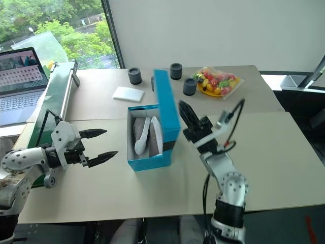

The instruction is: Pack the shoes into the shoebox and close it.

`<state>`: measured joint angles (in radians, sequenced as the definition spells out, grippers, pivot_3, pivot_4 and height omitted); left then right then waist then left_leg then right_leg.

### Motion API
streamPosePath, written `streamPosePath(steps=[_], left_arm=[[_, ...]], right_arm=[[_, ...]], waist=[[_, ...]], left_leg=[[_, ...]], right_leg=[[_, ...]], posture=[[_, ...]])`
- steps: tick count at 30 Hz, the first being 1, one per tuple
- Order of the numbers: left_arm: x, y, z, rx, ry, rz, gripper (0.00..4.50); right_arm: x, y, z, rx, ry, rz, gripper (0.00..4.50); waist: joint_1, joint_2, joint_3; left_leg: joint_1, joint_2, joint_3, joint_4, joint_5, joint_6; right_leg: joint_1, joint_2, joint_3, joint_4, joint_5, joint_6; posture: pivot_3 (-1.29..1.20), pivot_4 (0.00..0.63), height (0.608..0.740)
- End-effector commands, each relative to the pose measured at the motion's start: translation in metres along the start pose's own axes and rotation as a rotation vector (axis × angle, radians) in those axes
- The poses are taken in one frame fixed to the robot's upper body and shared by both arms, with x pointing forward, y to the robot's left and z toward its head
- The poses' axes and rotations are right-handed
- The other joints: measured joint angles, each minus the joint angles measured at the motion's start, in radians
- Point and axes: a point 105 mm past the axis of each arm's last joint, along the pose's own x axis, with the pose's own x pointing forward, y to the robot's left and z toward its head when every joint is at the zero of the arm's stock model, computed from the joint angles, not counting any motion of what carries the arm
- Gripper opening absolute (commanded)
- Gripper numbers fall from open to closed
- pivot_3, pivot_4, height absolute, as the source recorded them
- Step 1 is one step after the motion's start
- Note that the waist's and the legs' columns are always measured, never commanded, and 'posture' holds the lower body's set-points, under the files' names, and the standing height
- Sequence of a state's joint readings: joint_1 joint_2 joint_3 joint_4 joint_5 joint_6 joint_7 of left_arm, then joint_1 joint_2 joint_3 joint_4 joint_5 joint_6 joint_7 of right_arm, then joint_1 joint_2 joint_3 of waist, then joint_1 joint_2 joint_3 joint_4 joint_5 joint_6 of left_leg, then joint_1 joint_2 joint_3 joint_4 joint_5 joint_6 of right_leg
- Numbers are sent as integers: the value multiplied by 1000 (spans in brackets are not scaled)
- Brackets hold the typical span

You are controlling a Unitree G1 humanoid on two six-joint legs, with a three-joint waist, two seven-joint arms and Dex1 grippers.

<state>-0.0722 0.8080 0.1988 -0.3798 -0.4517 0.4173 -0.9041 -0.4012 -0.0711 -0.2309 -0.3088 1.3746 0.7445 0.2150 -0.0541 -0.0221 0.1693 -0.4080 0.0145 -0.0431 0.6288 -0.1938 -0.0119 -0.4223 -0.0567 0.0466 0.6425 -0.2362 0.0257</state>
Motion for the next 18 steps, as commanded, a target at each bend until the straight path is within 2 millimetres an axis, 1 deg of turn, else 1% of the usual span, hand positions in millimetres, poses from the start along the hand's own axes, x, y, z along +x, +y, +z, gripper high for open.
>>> streamPosePath(steps=[1, 2, 4, 5, 8, 9, 12, 14, 15, 16, 18], left_arm=[[-7, 4, 11, 35, -25, 43, 4500], [-9, 4, 11, 37, -22, 51, 4500], [-14, 7, 13, 37, -20, 70, 4500], [-17, 9, 14, 38, -19, 81, 4500], [-25, 13, 15, 38, -11, 118, 4500], [-26, 12, 14, 36, -9, 122, 4500], [-26, 7, 13, 31, -9, 123, 4500], [-25, 4, 12, 23, -10, 124, 4500], [-25, 1, 12, 17, -11, 125, 4500], [-24, -1, 12, 13, -12, 125, 4500], [-24, -3, 12, 10, -14, 127, 4500]], right_arm=[[22, 35, -23, -238, 300, 187, 48], [28, 37, -24, -275, 337, 203, 48], [40, 34, -27, -356, 400, 203, 48], [47, 32, -33, -402, 443, 207, 48], [67, 11, -58, -554, 579, 161, 48], [73, 5, -64, -587, 595, 143, 48], [88, -23, -72, -593, 604, 32, 48], [90, -45, -88, -670, 673, -11, 48], [86, -65, -101, -682, 745, -73, 48], [78, -84, -112, -706, 828, -126, 48], [61, -114, -126, -764, 963, -206, 48]], waist=[[5, 0, 1], [8, 0, 1], [7, 0, 1], [7, 0, 0], [4, 0, 0], [6, 0, 0], [7, -1, 0], [11, -1, 0], [13, -1, 0], [12, -2, 0], [13, -3, -1]], left_leg=[[-1, 0, 0, 1, 0, 0], [-1, -1, 1, 2, 0, 0], [0, 0, 1, 1, 0, 0], [0, 1, 1, 1, 0, 0], [0, 1, 1, 1, 0, 0], [0, 1, 1, 1, 0, 0], [0, 1, 1, 1, 0, 0], [-1, 0, 1, 1, 0, 0], [-1, 0, 1, 1, 0, 0], [-2, 0, 0, 1, 0, 0], [-1, 0, 1, 1, 0, 0]], right_leg=[[0, -1, 0, 0, 0, 0], [-1, -1, 0, 0, 0, 0], [-1, 0, 0, 0, 0, 1], [-1, 1, 0, 0, -1, 1], [-1, 1, 0, 1, 0, 0], [-1, 1, 0, 1, 0, -1], [-1, 1, 0, 1, 0, -1], [-2, 1, 0, 1, 0, -1], [-2, 0, 0, 1, 0, -1], [-2, -1, -1, 1, 0, -1], [-2, -1, -1, 1, 1, -2]], posture=[[0, 150, 726], [0, 150, 726], [0, 150, 726], [0, 150, 726], [0, 150, 726], [0, 150, 726], [0, 150, 726], [0, 150, 726], [0, 150, 726], [0, 150, 726], [0, 150, 726]])
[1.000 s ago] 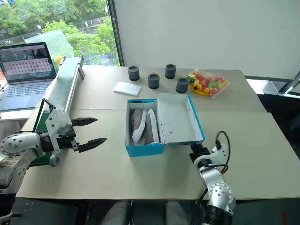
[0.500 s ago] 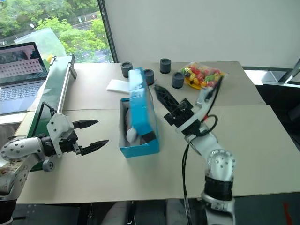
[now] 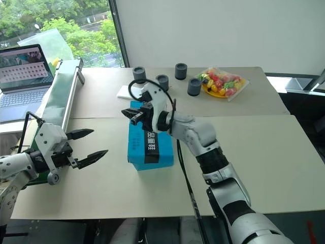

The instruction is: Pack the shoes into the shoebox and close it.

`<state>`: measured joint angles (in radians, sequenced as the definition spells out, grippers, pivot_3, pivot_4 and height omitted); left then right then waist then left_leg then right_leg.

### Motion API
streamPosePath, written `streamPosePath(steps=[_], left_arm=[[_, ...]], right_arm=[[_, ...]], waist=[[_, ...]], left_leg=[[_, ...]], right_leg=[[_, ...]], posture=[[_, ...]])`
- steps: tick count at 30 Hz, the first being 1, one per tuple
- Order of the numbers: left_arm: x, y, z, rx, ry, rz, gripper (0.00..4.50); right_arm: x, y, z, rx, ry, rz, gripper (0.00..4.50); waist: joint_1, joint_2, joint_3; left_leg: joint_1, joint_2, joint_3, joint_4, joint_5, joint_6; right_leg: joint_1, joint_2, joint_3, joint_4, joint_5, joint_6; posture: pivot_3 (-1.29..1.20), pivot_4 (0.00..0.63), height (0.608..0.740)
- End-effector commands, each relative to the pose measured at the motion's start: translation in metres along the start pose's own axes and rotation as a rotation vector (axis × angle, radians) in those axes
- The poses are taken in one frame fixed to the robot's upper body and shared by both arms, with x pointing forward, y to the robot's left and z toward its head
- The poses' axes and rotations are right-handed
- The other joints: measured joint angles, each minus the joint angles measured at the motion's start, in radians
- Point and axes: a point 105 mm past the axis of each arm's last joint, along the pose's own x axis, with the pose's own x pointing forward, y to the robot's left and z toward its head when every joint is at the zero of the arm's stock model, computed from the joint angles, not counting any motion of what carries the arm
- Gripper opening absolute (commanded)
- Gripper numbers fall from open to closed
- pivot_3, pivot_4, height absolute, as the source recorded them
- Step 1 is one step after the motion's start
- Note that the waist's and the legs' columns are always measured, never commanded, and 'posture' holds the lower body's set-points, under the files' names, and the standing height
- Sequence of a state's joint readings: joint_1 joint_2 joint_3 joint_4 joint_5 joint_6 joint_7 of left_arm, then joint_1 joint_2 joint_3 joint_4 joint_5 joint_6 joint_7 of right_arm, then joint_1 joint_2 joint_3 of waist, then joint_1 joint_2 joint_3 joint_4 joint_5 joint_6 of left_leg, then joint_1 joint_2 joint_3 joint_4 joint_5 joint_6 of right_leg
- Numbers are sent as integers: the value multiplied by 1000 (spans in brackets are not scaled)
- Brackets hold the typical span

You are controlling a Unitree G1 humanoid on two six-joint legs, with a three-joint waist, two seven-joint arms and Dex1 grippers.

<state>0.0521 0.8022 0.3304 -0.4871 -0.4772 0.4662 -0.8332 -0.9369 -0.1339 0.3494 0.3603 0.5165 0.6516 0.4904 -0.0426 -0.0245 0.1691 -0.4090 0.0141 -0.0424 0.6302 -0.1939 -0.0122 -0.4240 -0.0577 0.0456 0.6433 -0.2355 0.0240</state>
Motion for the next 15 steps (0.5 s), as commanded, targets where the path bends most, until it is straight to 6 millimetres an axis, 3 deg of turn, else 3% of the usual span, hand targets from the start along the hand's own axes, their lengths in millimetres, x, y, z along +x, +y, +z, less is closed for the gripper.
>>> streamPosePath(steps=[1, 5, 10, 11, 13, 14, 15], left_arm=[[-2, -5, 11, 23, -33, 6, 4500], [-3, -6, 11, 17, -28, 16, 4500], [-5, -5, 11, 11, -28, 34, 4500], [-5, -4, 11, 5, -28, 43, 4500], [-5, -3, 11, 3, -29, 61, 4500], [-6, -1, 11, -19, -42, 94, 4500], [-6, 0, 11, -36, -51, 118, 4500]], right_arm=[[9, -21, -52, -63, 226, -66, 48], [8, -32, -81, -27, 318, -84, 48], [11, -28, -75, -1, 275, -57, 48], [12, -28, -69, 6, 250, -56, 48], [12, -24, -34, 37, 98, -23, 48], [5, -23, 2, 91, -54, 0, 48], [-3, -23, 27, 126, -157, 19, 48]], waist=[[1, -1, 0], [-3, -3, -2], [-1, -3, -3], [-2, -3, -3], [-2, -3, -3], [-2, -3, -3], [0, -3, -2]], left_leg=[[0, 0, 0, 0, 0, 0], [6, 0, 0, 0, 0, 0], [16, 1, 0, 0, 0, 0], [19, 1, 0, -1, 0, 0], [21, 1, 0, -1, 0, 0], [21, 1, 0, -1, 0, 0], [20, 1, -1, -1, 0, 0]], right_leg=[[0, 0, -1, 0, 0, 0], [4, 0, 0, 2, 0, -1], [14, 1, -1, 3, -2, -1], [17, 1, -1, 2, -5, 3], [19, 1, -1, 2, -7, 4], [19, 1, -1, 2, -7, 4], [18, 1, -1, 2, -7, 4]], posture=[[0, 150, 726], [0, 150, 726], [0, 150, 726], [0, 150, 726], [0, 150, 726], [0, 150, 726], [0, 150, 726]])
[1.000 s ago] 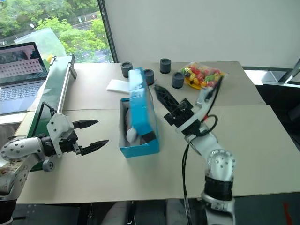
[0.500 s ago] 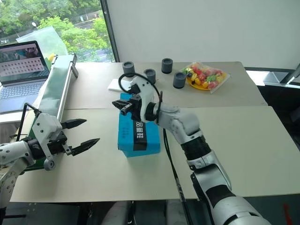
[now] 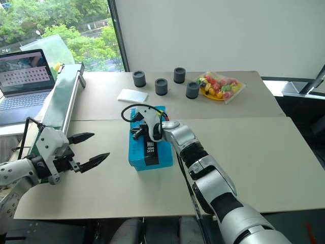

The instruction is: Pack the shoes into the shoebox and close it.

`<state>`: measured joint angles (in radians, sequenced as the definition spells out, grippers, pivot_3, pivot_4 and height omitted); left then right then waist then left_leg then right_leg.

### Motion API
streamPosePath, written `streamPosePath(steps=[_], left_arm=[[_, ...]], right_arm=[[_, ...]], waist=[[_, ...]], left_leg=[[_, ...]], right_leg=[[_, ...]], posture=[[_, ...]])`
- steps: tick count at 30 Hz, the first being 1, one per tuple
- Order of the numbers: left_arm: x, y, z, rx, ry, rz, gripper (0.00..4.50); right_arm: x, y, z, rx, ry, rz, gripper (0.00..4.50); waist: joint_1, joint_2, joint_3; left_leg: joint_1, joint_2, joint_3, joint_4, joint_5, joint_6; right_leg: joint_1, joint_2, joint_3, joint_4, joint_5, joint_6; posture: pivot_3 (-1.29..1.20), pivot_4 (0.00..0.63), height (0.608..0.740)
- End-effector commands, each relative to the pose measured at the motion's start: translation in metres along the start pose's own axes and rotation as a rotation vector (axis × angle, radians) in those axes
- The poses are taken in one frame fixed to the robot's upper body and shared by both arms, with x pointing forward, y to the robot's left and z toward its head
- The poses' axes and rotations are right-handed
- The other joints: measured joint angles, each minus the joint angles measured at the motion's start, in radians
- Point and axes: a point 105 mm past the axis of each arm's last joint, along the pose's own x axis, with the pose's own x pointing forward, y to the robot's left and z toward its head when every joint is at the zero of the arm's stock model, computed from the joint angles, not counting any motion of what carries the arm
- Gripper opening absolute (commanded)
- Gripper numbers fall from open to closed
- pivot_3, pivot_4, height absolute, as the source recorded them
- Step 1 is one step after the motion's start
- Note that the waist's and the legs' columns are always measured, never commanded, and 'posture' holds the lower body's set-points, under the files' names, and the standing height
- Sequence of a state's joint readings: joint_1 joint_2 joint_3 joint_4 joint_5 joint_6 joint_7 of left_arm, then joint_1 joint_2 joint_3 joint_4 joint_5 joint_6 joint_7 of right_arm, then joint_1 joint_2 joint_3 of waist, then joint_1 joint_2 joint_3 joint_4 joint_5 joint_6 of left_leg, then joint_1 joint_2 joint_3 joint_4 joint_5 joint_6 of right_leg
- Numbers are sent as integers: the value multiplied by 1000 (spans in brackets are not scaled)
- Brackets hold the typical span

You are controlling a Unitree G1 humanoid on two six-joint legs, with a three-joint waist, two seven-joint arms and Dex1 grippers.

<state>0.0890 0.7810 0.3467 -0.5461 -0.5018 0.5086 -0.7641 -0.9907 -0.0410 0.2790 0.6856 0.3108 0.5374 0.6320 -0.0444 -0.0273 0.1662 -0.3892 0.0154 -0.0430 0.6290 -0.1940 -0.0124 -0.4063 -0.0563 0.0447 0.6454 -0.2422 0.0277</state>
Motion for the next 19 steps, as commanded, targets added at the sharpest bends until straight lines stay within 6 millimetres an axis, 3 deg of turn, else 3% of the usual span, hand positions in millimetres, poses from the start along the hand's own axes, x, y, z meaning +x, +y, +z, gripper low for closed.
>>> streamPosePath(steps=[1, 3, 5, 11, 19], left_arm=[[-4, 5, 11, -15, -54, 86, 4500], [-5, 9, 15, -86, -112, 166, 4500], [-6, 16, 16, -169, -166, 271, 4500], [-8, 37, 4, -308, -217, 582, 4500], [4, 43, -18, -392, -161, 823, 4500]], right_arm=[[-31, 0, 71, 117, -316, 55, 48], [-67, -12, 105, 189, -486, 53, 48], [-98, -30, 115, 176, -558, -42, 48], [-124, -77, 59, -91, -298, -473, 48], [-148, -104, 8, -145, -209, -796, 48]], waist=[[2, 0, 1], [2, 0, 1], [7, 0, 1], [13, -1, 0], [0, -2, 0]], left_leg=[[-2, 0, -1, 0, 0, 0], [-10, 0, -1, 1, 0, 0], [-19, -1, -2, 3, 0, 0], [-20, -2, -2, 3, -1, -1], [-19, -2, 0, 4, -1, -1]], right_leg=[[-2, 0, 0, 0, 2, -3], [-10, 0, 0, 2, 5, -6], [-18, 0, -1, 3, 6, -6], [-16, -3, -2, 0, 6, -5], [-17, -2, 1, 2, 6, -5]], posture=[[0, 150, 726], [0, 150, 726], [0, 150, 726], [0, 150, 726], [0, 150, 726]])
